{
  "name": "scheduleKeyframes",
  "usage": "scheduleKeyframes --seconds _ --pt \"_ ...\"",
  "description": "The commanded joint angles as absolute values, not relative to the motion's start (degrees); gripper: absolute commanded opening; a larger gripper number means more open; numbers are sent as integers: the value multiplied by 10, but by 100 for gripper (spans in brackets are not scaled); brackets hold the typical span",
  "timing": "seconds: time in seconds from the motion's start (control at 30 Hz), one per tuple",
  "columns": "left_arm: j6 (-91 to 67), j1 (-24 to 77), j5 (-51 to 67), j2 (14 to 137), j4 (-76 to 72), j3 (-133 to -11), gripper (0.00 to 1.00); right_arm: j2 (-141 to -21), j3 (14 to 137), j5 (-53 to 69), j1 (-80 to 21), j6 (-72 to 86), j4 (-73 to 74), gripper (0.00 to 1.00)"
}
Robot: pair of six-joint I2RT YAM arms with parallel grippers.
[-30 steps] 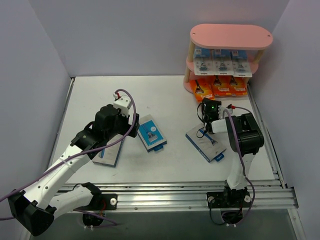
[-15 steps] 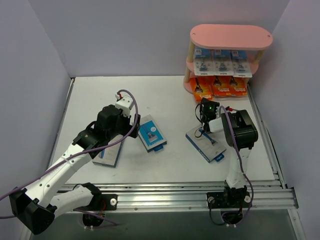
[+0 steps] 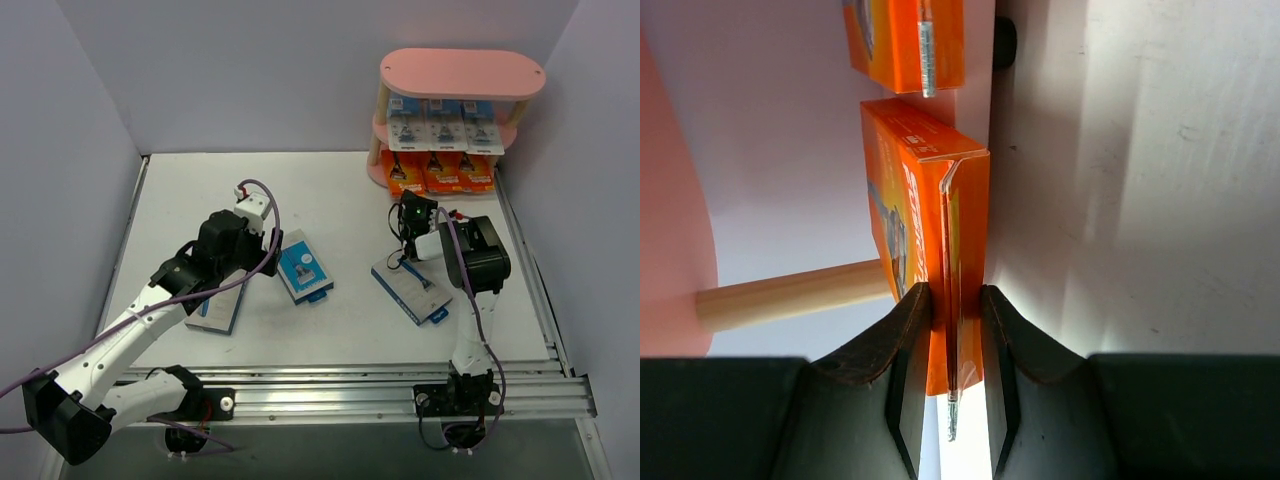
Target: Place and organize the shaving razors onto the shelf
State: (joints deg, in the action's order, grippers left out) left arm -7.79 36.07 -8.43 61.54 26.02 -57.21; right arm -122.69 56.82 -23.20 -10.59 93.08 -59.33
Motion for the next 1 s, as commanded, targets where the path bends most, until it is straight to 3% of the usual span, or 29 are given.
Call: scheduleKeyframes --seconds 0.0,0.4,0.97 --pt "-72 364 -91 616 255 -574 94 -1228 598 -260 -107 943 -608 0" --pt "-72 364 -91 618 256 -574 94 -1250 631 -252 -107 940 -604 0" --pt "-71 370 -92 620 257 -574 94 -1272 671 -251 -103 941 -584 7"
